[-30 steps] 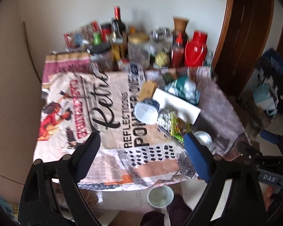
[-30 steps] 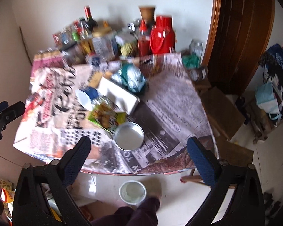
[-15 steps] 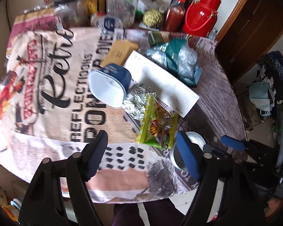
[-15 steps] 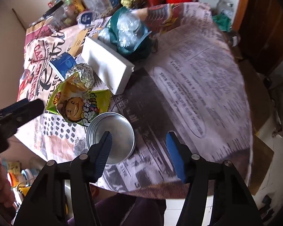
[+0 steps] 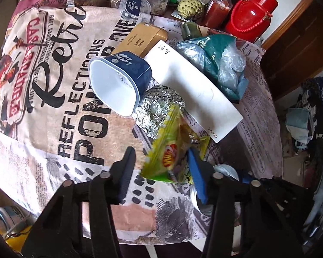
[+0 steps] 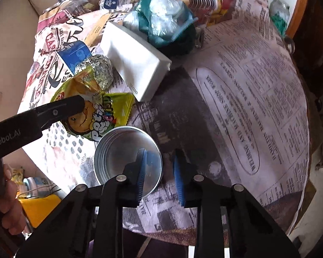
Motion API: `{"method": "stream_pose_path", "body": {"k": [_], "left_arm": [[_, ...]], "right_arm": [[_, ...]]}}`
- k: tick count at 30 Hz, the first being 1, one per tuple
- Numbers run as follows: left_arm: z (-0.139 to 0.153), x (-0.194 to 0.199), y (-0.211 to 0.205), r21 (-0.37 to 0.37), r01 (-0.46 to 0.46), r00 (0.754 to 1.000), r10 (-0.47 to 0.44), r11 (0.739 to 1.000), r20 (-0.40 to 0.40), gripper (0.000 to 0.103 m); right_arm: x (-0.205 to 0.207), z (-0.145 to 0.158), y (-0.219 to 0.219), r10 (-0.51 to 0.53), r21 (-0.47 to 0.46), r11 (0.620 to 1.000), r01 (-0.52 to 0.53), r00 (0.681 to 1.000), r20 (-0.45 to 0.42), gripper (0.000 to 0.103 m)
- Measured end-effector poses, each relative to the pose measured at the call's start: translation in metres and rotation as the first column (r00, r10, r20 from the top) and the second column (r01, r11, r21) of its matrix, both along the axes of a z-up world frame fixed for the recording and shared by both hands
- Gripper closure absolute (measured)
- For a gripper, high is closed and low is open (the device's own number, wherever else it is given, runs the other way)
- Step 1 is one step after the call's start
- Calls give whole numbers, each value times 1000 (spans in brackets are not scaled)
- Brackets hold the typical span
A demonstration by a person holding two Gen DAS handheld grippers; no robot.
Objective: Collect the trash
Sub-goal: 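Grasp the silver tin lid with the right tool while the left tool grasps the yellow snack bag, then carry the lid and snack bag to the white bucket and release both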
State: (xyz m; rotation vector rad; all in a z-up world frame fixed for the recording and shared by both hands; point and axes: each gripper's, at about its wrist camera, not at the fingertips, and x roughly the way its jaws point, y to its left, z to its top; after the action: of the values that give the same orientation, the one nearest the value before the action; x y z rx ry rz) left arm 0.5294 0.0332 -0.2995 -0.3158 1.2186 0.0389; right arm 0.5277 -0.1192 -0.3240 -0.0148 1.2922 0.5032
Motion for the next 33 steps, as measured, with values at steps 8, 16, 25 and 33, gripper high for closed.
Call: {"method": "stream_pose_path", "body": {"k": [8,16,25,33], "left_arm": [[11,-4,-6,-11,6,999,-5,1000,43,89],[38,-18,-6,17,-25,995,24,1000,92,94],[99,-52,-2,63,-69,973,54,996,225,94],[158,-101,2,105,-64,938,24,992,345,94]], "right_arm": [[6,-1,0,-8,-27,1000,9,999,53,99],[8,19,-31,-65,17,998,63,993,99,100],[1,62,-50,-115,51,993,107,975,189,100],[-33,112,-58,-160,100,986,137,944,290,99]]}}
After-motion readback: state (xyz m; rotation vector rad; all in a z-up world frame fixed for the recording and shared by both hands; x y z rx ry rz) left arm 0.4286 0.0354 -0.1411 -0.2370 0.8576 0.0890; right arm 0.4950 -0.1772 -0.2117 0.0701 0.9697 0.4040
